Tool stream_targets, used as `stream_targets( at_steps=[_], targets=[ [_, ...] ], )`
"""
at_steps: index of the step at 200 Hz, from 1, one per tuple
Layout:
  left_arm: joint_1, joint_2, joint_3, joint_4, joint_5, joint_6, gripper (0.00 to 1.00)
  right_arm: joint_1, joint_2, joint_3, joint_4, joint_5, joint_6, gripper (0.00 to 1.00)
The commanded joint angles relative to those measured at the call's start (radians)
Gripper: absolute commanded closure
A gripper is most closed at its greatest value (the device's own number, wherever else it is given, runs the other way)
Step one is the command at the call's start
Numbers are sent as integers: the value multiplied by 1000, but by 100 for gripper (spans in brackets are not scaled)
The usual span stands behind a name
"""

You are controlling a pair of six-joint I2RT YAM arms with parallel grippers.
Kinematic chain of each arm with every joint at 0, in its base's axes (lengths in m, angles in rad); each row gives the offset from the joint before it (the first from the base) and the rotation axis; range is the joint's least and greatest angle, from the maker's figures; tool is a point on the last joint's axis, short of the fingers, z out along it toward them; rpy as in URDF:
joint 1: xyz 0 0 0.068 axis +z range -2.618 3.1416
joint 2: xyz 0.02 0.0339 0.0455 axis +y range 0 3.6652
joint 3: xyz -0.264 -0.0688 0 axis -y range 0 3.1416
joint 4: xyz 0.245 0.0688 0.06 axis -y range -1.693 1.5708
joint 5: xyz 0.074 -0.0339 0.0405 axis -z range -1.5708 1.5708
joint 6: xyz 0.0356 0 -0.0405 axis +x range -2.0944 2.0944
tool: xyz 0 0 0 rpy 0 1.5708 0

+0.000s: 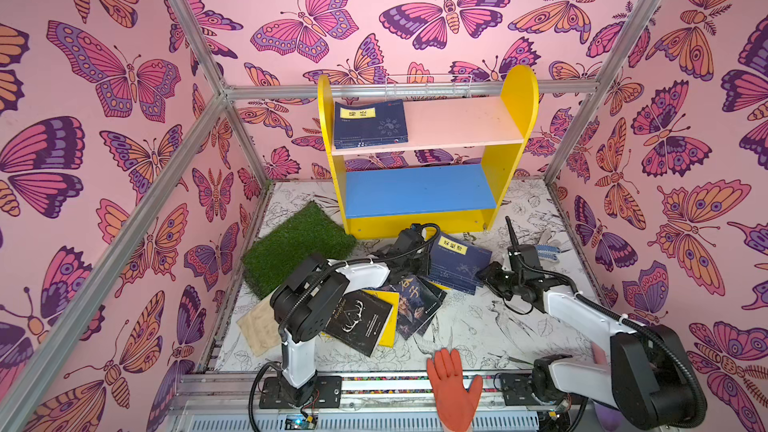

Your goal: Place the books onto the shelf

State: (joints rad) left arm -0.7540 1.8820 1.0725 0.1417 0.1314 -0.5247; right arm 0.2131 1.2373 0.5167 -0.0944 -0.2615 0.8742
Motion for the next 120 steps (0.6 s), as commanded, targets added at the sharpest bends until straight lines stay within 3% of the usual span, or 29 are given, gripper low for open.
stream_targets(
  at_steps=[1, 120],
  targets=[
    [-31, 5, -23, -28, 71, 12, 81, 17, 0, 13, 30, -10, 2, 65],
    [-31, 5, -22, -28, 73, 12, 90, 18, 44, 20, -12, 27, -7, 53]
  ],
)
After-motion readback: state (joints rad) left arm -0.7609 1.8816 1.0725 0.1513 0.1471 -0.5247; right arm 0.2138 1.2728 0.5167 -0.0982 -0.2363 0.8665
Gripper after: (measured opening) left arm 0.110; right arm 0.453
